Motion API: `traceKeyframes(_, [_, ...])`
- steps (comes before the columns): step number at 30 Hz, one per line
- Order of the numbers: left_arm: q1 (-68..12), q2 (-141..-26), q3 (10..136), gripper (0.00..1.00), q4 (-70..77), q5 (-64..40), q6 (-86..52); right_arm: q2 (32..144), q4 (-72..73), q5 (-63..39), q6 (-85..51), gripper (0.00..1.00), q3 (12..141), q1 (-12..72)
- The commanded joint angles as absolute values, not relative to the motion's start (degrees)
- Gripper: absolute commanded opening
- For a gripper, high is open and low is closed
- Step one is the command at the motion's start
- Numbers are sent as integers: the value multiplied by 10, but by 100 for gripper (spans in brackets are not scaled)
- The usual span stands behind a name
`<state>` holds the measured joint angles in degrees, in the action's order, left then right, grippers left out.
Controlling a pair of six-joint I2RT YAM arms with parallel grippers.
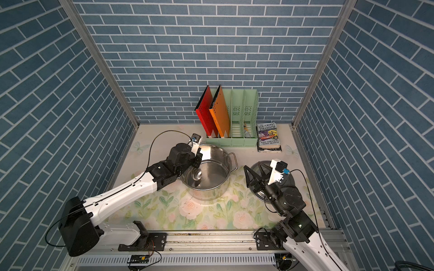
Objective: Stir the soup with a spoon
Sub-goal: Stir the soup in the pan with a stick.
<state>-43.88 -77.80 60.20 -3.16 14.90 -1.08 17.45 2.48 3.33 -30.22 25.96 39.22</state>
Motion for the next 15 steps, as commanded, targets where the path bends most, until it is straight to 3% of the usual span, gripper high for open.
traceKeyframes(1, [-435, -807, 639, 0, 18, 111, 10, 159, -1, 45, -313, 87, 274, 394])
traceKeyframes(8, [-446, -854, 683, 0, 57, 29, 12, 139, -23, 56, -312, 87, 278, 393])
traceKeyframes(15, [-488, -859, 695, 0, 53, 18, 17, 136, -27, 58, -310, 87, 279, 394])
